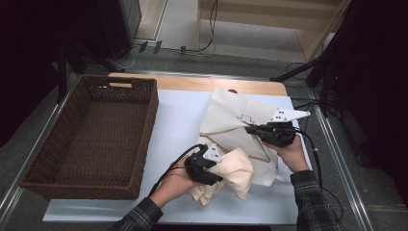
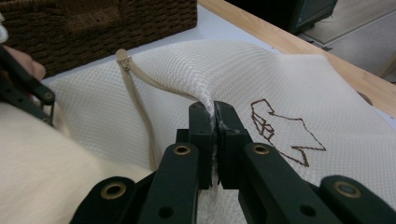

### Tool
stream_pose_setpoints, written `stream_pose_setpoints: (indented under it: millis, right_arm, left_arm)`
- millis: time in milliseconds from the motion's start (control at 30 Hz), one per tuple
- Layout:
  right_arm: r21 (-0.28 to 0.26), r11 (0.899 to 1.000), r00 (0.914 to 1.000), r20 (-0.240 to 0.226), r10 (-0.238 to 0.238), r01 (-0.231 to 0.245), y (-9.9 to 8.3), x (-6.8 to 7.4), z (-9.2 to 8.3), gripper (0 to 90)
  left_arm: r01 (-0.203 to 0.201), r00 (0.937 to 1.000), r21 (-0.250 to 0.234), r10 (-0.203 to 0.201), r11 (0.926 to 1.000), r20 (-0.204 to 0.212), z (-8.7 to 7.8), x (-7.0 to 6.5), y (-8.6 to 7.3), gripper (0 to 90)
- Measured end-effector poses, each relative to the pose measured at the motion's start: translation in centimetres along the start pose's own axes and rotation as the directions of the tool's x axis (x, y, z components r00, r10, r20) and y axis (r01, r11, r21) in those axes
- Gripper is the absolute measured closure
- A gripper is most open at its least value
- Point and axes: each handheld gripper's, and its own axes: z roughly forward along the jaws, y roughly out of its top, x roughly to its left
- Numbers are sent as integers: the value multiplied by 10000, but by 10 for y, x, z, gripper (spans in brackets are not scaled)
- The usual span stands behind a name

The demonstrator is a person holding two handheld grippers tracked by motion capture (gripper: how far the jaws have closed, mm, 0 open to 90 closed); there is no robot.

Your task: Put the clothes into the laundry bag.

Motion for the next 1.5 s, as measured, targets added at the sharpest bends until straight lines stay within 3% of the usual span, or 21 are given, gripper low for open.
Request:
stream_pose_setpoints:
  millis: [233,333,533,733,1033,1500]
  right_arm:
    - [365,9990,9997,-48,-250,252,0,8,8,874]
    - [474,9984,9996,-47,-290,292,-1,9,11,875]
    - [300,9993,9996,-173,-234,239,2,10,9,875]
    - [49,9996,9992,-271,-282,284,8,15,5,875]
    - [-24,9993,9979,-533,-364,363,12,22,7,874]
    - [-134,9993,9969,-702,-362,353,13,24,8,875]
  left_arm:
    - [279,9995,-336,-284,9990,-141,-19,5,0,595]
    - [344,9994,-735,-349,9967,-54,-29,4,3,595]
    - [539,9984,-1118,-557,9923,-126,-40,7,10,595]
    - [678,9958,-675,-717,9954,-576,-30,17,9,595]
    - [1343,9794,-155,-1351,9908,-1501,-12,36,5,594]
    - [2335,9536,-197,-2329,9722,-1909,9,48,12,588]
